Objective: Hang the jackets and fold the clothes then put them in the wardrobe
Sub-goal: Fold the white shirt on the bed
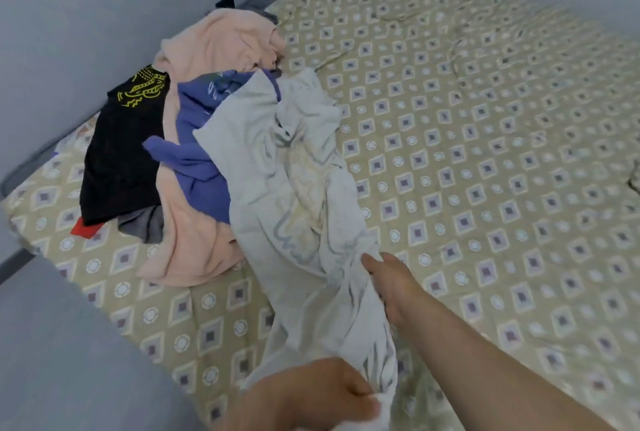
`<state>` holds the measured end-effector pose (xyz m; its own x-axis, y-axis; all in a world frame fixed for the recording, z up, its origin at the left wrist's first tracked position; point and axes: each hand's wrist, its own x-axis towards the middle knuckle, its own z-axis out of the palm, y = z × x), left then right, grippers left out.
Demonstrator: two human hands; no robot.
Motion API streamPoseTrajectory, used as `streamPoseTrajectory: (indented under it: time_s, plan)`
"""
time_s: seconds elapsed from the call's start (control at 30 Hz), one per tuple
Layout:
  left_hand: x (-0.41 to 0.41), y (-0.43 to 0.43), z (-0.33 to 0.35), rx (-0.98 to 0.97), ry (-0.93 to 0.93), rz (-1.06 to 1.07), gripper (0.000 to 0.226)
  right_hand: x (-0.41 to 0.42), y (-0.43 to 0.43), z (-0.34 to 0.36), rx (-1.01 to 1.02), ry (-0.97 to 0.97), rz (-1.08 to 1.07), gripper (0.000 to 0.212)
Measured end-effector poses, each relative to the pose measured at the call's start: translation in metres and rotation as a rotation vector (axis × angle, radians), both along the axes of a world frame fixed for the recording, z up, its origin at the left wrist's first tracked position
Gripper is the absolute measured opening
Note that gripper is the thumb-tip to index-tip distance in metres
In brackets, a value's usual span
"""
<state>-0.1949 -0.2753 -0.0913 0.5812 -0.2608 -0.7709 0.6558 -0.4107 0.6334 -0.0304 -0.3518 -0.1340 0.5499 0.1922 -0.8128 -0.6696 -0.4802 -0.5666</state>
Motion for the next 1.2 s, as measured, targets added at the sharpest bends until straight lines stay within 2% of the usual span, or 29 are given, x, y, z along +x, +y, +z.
streamPoseTrajectory:
  time_s: [0.07, 0.1, 0.17, 0.2, 0.27, 0.33, 0.4, 0.47, 0.53, 0.57, 0.63, 0.67, 0.7, 0.73, 0.8, 0.83, 0.9, 0.93, 1.0, 1.07, 1.13, 1.2]
  plan:
    - [0.010, 0.009, -0.013, 0.060, -0.048, 0.298, 0.022, 0.000, -0.037, -0.004, -0.074, -0.040, 0.050, 0.040]
    - [0.016, 0.017, -0.022, 0.181, -0.094, 0.488, 0.018, 0.001, -0.057, -0.005, -0.129, -0.093, 0.138, 0.038]
    - [0.029, 0.033, -0.037, 0.464, -0.210, 0.755, 0.007, 0.001, -0.097, -0.006, -0.211, -0.172, 0.401, 0.026]
    - [0.036, 0.041, -0.043, 0.552, -0.263, 0.816, 0.015, 0.001, -0.116, -0.006, -0.228, -0.168, 0.561, 0.024]
    - [0.048, 0.055, -0.057, 0.647, -0.321, 0.828, 0.034, 0.002, -0.152, -0.002, -0.258, -0.116, 0.878, 0.028]
    - [0.060, 0.061, -0.065, 0.764, -0.366, 0.748, 0.052, 0.007, -0.186, 0.007, -0.336, -0.073, 1.127, 0.034]
    - [0.070, 0.058, -0.069, 0.810, -0.442, 0.685, 0.065, 0.016, -0.221, 0.014, -0.460, 0.031, 1.257, 0.041]
    - [0.080, 0.052, -0.072, 0.766, -0.430, 0.687, 0.076, 0.023, -0.254, 0.018, -0.618, 0.185, 1.305, 0.049]
    - [0.085, 0.046, -0.076, 0.685, -0.346, 0.711, 0.085, 0.020, -0.277, 0.021, -0.801, 0.355, 1.365, 0.070]
    - [0.085, 0.042, -0.078, 0.672, -0.305, 0.692, 0.089, 0.017, -0.285, 0.022, -0.865, 0.407, 1.403, 0.087]
    - [0.086, 0.034, -0.083, 0.748, -0.261, 0.524, 0.094, 0.015, -0.297, 0.019, -0.920, 0.355, 1.510, 0.116]
    - [0.088, 0.032, -0.086, 0.789, -0.270, 0.414, 0.095, 0.013, -0.300, 0.017, -0.908, 0.304, 1.550, 0.119]
    - [0.093, 0.030, -0.085, 0.792, -0.269, 0.341, 0.097, 0.013, -0.303, 0.015, -0.883, 0.257, 1.532, 0.115]
    - [0.099, 0.029, -0.085, 0.746, -0.242, 0.328, 0.100, 0.014, -0.303, 0.013, -0.849, 0.192, 1.460, 0.102]
    - [0.109, 0.027, -0.079, 0.600, -0.136, 0.409, 0.100, 0.014, -0.295, 0.013, -0.814, -0.006, 1.285, 0.061]
    - [0.112, 0.025, -0.075, 0.539, -0.107, 0.457, 0.087, 0.015, -0.288, 0.015, -0.816, -0.133, 1.198, 0.049]
    - [0.109, 0.020, -0.072, 0.397, -0.114, 0.559, 0.030, 0.013, -0.268, 0.016, -0.759, -0.359, 1.014, 0.039]
    - [0.103, 0.015, -0.068, 0.345, -0.115, 0.584, 0.006, 0.010, -0.256, 0.018, -0.697, -0.421, 0.936, 0.036]
    - [0.083, 0.005, -0.063, 0.285, -0.061, 0.608, 0.015, -0.001, -0.230, 0.024, -0.559, -0.467, 0.836, 0.037]
    - [0.054, -0.007, -0.056, 0.175, 0.033, 0.570, 0.012, -0.012, -0.206, 0.027, -0.439, -0.505, 0.794, 0.039]
    - [0.023, -0.020, -0.050, 0.075, 0.128, 0.467, 0.018, -0.019, -0.181, 0.028, -0.332, -0.563, 0.795, 0.043]
    - [-0.007, -0.030, -0.046, 0.064, 0.253, 0.406, 0.019, -0.021, -0.155, 0.026, -0.239, -0.630, 0.846, 0.055]
